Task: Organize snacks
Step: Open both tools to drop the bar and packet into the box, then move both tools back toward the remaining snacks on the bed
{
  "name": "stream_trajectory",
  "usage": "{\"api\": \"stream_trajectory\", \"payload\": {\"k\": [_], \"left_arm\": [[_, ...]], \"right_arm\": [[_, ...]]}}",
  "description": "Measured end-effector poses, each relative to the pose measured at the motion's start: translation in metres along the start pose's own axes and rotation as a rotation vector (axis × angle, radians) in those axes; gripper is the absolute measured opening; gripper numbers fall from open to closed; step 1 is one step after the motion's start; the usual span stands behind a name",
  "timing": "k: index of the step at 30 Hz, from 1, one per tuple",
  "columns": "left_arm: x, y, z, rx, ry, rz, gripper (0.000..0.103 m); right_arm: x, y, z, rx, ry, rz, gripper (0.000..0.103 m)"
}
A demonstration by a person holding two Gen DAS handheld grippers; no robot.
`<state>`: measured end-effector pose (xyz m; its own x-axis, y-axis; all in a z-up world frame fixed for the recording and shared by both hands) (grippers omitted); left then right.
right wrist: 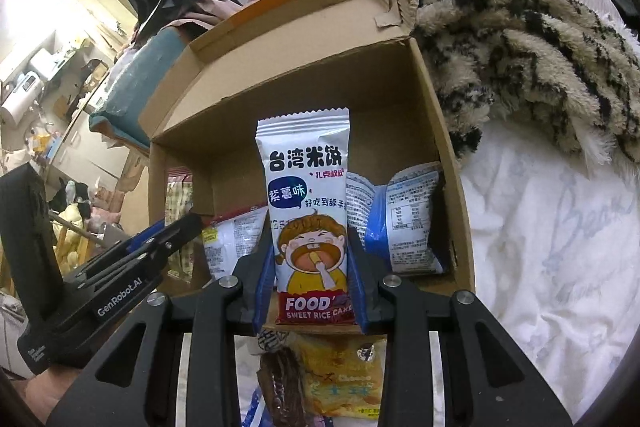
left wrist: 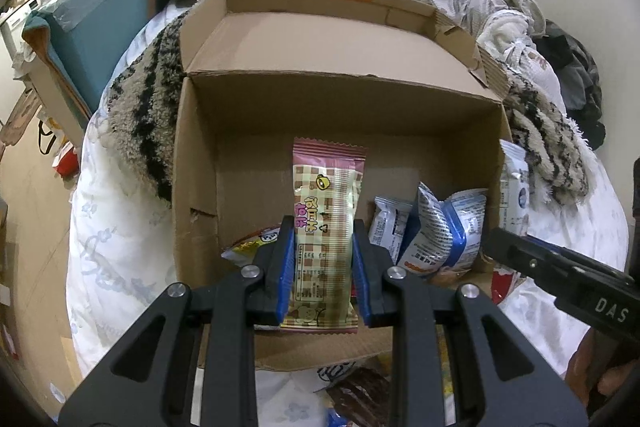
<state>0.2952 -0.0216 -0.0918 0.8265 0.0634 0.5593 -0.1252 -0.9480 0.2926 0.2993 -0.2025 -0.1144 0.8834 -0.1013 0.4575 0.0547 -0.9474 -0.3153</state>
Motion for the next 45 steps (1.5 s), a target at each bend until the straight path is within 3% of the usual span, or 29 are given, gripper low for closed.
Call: {"api": "stream_trajectory", "payload": {"k": [10, 13, 15, 17, 19, 28, 34, 37, 41, 45], "left_arm": [[0.002, 0.006, 0.001, -0.007, 0.007, 0.022, 0.027], [0.001, 0.003, 0.002, -0.011, -0.012, 0.003, 0.044], [0.0, 0.001, 0.001, -0.005, -0.012, -0.006, 0.055], [0.001, 0.001, -0.001, -0.005, -0.007, -0.003, 0.072], [0.001, 0.0, -0.004, -0.002, 0.003, -0.002, 0.083], [0.0, -0.002, -0.011, 0.009, 0.019, -0.002, 0.083], [-0.002, -0.005, -0.026, 0.053, 0.088, 0.006, 0.083], [-0.001, -0.007, -0.031, 0.054, 0.105, 0.0, 0.084], [-0.003, -0.01, -0.039, 0.048, 0.116, -0.017, 0.103], [-0.008, -0.008, -0.049, 0.046, 0.107, -0.015, 0.103]], "right_arm": [[0.004, 0.007, -0.002, 0.011, 0.009, 0.045, 0.037], [0.003, 0.011, 0.0, 0.019, -0.015, 0.062, 0.043], [0.003, 0.014, -0.001, 0.008, -0.016, 0.075, 0.055], [0.003, 0.016, -0.001, 0.007, -0.013, 0.083, 0.058], [0.002, 0.017, -0.001, 0.01, -0.017, 0.087, 0.059], [0.004, 0.014, -0.004, 0.011, -0.011, 0.077, 0.06], [0.005, 0.011, -0.007, 0.005, 0.006, 0.06, 0.06], [0.005, 0.01, -0.009, 0.0, 0.013, 0.053, 0.067], [0.006, 0.006, -0.012, 0.003, 0.022, 0.043, 0.08], [0.003, 0.001, -0.019, 0.01, 0.024, 0.028, 0.085]]}}
Point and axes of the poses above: each gripper's, at about its wrist camera, not at the fingertips, and z roughly the way its jaws point, y to its right, x to its top, the point moved 3 cm from there along z, roughly the way its jaws point, and after that the axes turned 11 degrees about -x, right-handed, at the moved point
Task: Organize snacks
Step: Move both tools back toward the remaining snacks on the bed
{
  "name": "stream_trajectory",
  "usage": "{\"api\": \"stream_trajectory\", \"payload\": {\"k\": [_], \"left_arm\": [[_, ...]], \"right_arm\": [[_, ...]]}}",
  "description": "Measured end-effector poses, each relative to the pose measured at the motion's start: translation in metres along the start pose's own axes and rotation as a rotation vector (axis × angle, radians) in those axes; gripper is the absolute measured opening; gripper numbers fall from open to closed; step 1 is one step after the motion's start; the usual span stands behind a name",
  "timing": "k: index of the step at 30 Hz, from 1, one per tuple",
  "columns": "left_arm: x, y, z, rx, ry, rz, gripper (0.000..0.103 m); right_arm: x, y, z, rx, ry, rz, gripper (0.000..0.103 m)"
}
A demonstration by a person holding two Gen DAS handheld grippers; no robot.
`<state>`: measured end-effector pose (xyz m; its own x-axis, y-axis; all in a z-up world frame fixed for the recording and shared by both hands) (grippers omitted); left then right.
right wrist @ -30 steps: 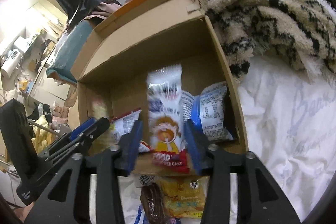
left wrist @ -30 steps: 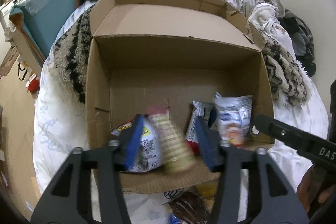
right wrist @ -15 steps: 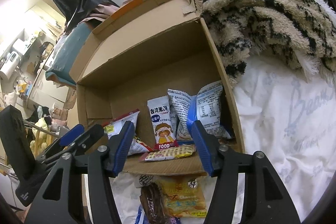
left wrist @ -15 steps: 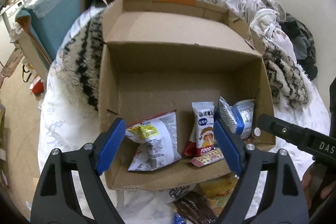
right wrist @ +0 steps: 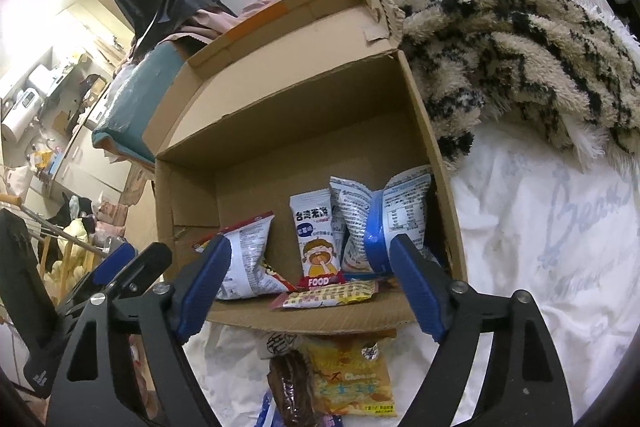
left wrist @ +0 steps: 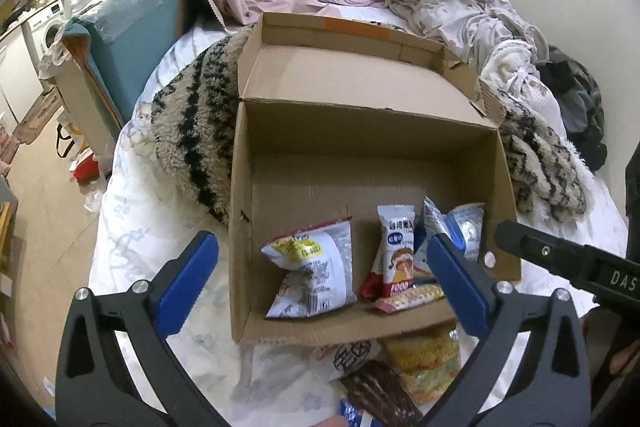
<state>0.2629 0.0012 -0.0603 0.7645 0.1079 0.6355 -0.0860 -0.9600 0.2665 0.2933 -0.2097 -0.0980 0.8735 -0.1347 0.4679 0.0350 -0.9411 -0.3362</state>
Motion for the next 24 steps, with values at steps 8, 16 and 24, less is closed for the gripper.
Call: {"api": "stream_trajectory", "payload": {"k": [8, 16, 24], "left_arm": [[-0.016, 0.0, -0.033, 0.033, 0.001, 0.015, 0.103], [-0.048, -0.007, -0.058, 0.059, -0.035, 0.031, 0.103], [-0.07, -0.014, -0.075, 0.058, -0.061, 0.002, 0.103]], "right_arm": [[-0.016, -0.005, -0.031, 0.006, 0.024, -0.002, 0.085], [-0.048, 0.007, -0.051, 0.001, -0.005, 0.037, 0.085], [-0.075, 0.013, -0.067, -0.012, -0.02, 0.049, 0.085]]}}
Point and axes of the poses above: each gripper's, at about its wrist camera, not at the fingertips, and z roughly the way its jaws point, y to its right, x to its top, the point moved 3 cm from there along z, roughly the way its jaws point, and after that the axes turned 11 degrees about -x, right-handed, at the moved point
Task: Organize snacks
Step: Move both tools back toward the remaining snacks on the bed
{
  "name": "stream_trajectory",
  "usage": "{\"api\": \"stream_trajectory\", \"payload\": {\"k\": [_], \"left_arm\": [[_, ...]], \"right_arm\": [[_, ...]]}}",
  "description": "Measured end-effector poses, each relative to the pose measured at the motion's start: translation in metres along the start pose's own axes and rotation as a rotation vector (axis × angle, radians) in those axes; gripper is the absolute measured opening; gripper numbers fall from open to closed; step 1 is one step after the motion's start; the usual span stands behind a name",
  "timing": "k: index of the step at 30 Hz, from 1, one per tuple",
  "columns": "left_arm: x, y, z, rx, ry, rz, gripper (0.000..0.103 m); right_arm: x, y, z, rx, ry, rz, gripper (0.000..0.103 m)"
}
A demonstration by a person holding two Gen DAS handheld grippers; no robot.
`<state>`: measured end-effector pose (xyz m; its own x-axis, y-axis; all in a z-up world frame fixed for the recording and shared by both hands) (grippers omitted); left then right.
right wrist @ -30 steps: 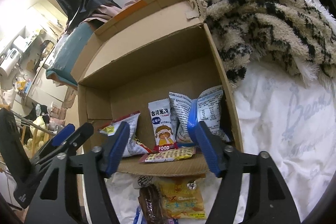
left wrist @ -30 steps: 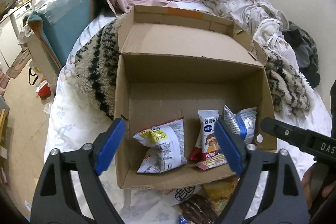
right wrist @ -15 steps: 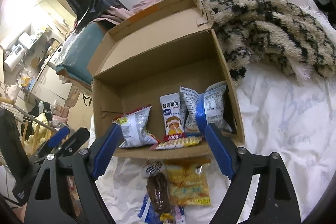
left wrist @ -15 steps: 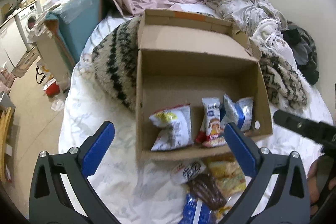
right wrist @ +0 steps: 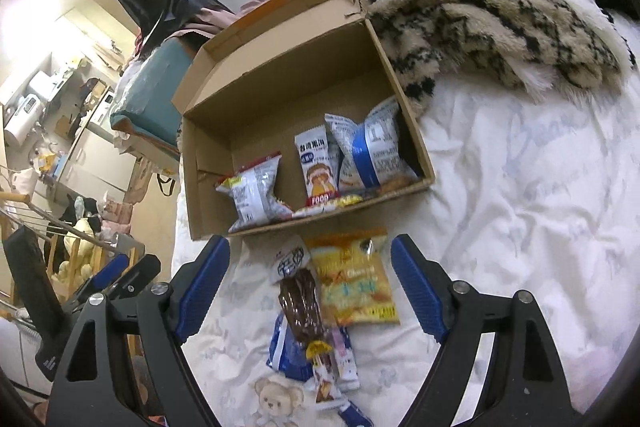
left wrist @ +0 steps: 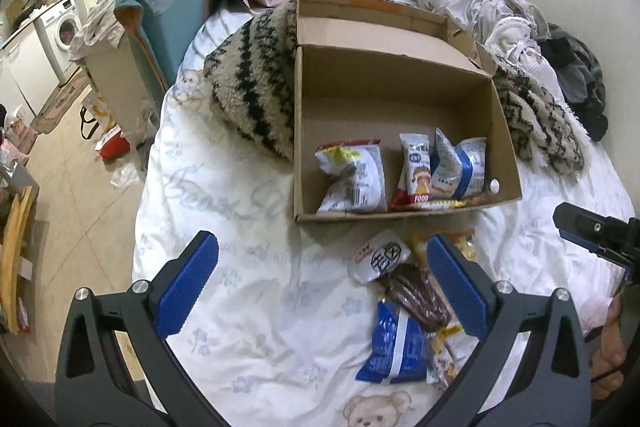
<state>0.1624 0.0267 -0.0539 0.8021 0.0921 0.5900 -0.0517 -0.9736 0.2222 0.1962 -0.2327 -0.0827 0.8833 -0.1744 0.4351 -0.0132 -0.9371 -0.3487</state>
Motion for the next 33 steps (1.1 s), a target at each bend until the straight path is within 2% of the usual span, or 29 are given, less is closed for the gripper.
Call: {"api": "stream_trajectory", "payload": {"k": [12, 19, 30, 33], "left_arm": [[-0.026, -0.004, -0.009, -0.008, -0.036, -0.034, 0.103], [-0.038, -0.008, -0.007, 0.014, -0.059, -0.057, 0.103], [-0.048, -0.012, 0.007, 0.033, -0.133, -0.072, 0.103], [-0.052, -0.017, 0.019, 0.063, -0.179, -0.096, 0.103]], "right_arm": [[-0.026, 0.009, -0.008, -0.024, -0.032, 0.015, 0.085], [-0.041, 0.009, -0.008, -0.04, -0.054, -0.006, 0.085], [-0.053, 0.024, 0.006, -0.091, -0.125, 0.023, 0.085], [-0.055, 0.026, 0.013, -0.116, -0.148, 0.033, 0.085]]}}
Point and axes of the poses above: each gripper's, at about its wrist camera, not at the fingertips, and z roughly the way its jaws point, y to its right, x to its top, the point moved 3 cm from there along z, roughly the way its jaws point, and after that the axes turned 11 degrees about -x, right-handed, at the moved point
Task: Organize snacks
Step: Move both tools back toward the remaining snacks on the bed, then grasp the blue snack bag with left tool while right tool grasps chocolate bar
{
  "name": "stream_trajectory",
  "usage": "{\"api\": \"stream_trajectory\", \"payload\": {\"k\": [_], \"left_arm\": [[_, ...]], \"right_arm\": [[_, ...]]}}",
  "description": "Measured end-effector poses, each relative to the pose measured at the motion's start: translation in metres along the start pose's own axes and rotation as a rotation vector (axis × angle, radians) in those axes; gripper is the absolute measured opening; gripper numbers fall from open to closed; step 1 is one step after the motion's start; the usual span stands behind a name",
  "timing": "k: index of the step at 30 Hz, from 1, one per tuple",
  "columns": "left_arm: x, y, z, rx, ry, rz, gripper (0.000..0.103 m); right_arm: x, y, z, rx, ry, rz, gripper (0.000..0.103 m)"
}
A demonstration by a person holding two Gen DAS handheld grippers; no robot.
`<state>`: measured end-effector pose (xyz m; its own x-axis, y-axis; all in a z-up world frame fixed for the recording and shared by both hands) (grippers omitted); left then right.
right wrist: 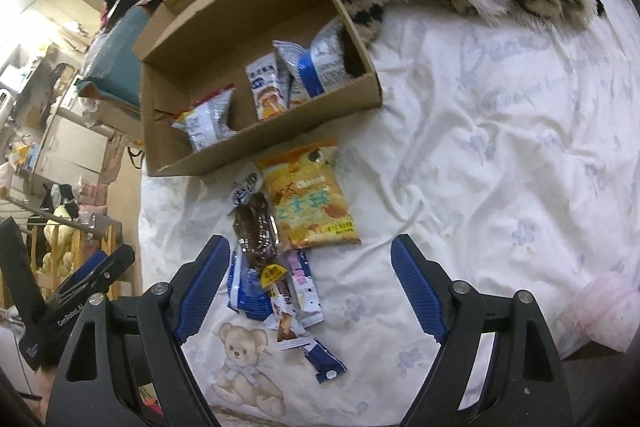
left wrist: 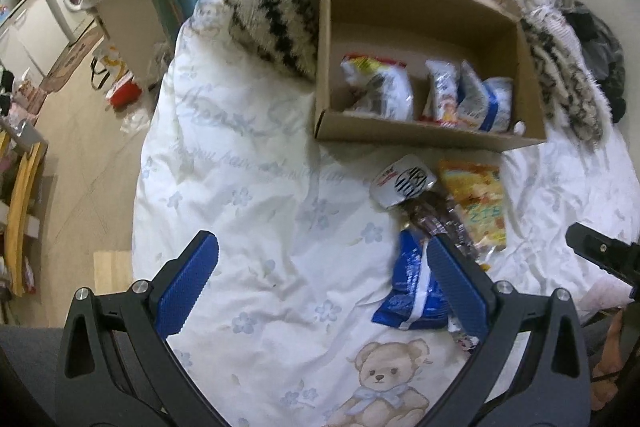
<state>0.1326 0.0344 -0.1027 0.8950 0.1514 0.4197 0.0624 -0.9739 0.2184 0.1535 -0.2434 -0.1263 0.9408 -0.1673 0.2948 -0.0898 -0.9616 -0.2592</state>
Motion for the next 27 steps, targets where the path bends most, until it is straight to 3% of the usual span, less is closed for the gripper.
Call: {"api": "stream_trajectory", "payload": {"k": [2, 7, 11, 19, 24, 26, 27], "left_arm": [[-0.003, -0.003, 0.008, 0.017, -0.035, -0.015, 0.103], [-0.015, 0.005, 0.035, -0.025, -0.128, -0.011, 0.102], [-0.026, 0.03, 0.062, -0.084, -0.247, 0.059, 0.102], [-0.044, 0.069, 0.096, -0.101, -0.352, 0.208, 0.098], [-0.045, 0.076, 0.114, -0.12, -0.365, 0.218, 0.078], [-0.046, 0.076, 0.118, -0.137, -0.387, 0.228, 0.051], [-0.046, 0.073, 0.119, -0.129, -0.39, 0.23, 0.05]], "right_arm": [[-0.002, 0.0, 0.007, 0.001, -0.029, 0.005, 0.085], [-0.002, 0.0, 0.015, 0.006, -0.062, 0.028, 0.085], [-0.001, 0.007, 0.018, -0.004, -0.068, 0.057, 0.085], [0.0, 0.017, 0.019, -0.014, -0.077, 0.086, 0.085], [0.001, 0.018, 0.02, -0.017, -0.079, 0.093, 0.085], [0.0, 0.017, 0.021, -0.022, -0.08, 0.088, 0.085], [0.0, 0.017, 0.021, -0.026, -0.081, 0.085, 0.085]]}}
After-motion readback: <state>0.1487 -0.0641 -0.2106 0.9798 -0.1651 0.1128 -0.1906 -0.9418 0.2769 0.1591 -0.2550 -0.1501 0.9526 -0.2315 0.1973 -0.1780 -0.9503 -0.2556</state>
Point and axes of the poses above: each gripper's, at about its wrist camera, not at the fingertips, and z roughly the way its jaws point, y to its right, x to its top, the point moved 3 cm from there along z, roughly the way its jaws point, and after that the axes turned 11 degrees about -x, right-handed, at the moved point
